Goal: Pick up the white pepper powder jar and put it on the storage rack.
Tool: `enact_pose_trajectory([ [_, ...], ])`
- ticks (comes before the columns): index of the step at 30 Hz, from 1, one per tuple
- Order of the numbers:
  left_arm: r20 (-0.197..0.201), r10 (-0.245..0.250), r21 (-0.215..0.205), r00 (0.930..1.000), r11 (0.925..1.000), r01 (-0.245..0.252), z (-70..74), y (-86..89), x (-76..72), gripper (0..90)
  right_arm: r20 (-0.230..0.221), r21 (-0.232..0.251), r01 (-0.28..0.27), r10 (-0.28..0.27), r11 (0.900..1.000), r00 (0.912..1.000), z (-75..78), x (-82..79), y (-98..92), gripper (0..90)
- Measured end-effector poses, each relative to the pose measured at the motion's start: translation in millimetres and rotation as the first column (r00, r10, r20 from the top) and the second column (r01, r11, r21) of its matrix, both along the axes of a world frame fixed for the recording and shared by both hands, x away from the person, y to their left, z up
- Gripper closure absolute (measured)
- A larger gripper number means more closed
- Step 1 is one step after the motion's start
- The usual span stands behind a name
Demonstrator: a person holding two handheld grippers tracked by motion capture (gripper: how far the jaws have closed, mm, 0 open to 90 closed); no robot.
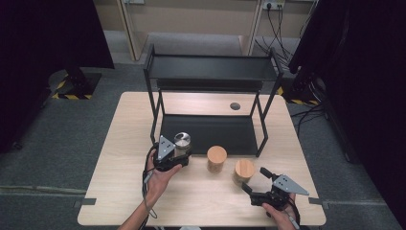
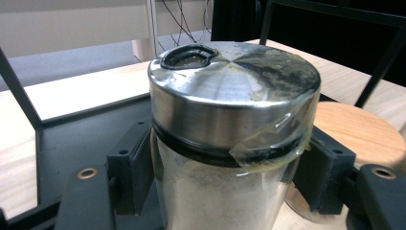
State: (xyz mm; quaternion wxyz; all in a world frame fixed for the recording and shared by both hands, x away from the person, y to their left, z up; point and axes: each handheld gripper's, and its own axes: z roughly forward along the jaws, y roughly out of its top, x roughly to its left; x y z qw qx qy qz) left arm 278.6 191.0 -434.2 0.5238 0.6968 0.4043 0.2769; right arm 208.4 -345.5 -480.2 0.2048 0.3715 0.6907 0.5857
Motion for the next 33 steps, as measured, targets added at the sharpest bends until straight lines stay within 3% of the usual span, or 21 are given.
enact_pose_trajectory([
  [8, -0.007, 0.048, 0.003, 0.9988, 0.9989, -0.048, -0.3, -6.7, 20.1, 30.8, -0.001, 0.001, -0.002, 0.002, 1.0, 1.0, -0.4, 0.4, -0.1, 1.5],
  [14, -0.04, 0.08, -0.006, 0.996, 0.9968, -0.08, -4.0, -10.7, 37.8, 30.8, -0.002, 0.0, -0.002, 0.002, 1.0, 1.0, -0.6, 0.8, 0.1, 1.5],
  [21, -0.014, 0.111, 0.029, 0.9937, 0.9934, -0.111, -7.1, -21.1, 49.0, 30.9, -0.002, 0.0, -0.003, 0.003, 1.0, 1.0, -0.8, 1.0, -0.2, 1.5],
  [33, -0.013, 0.17, 0.0, 0.9853, 0.9854, -0.17, -21.4, -31.6, 68.2, 30.9, -0.001, 0.001, -0.001, 0.001, 1.0, 1.0, -0.8, 1.1, -1.3, 1.5],
])
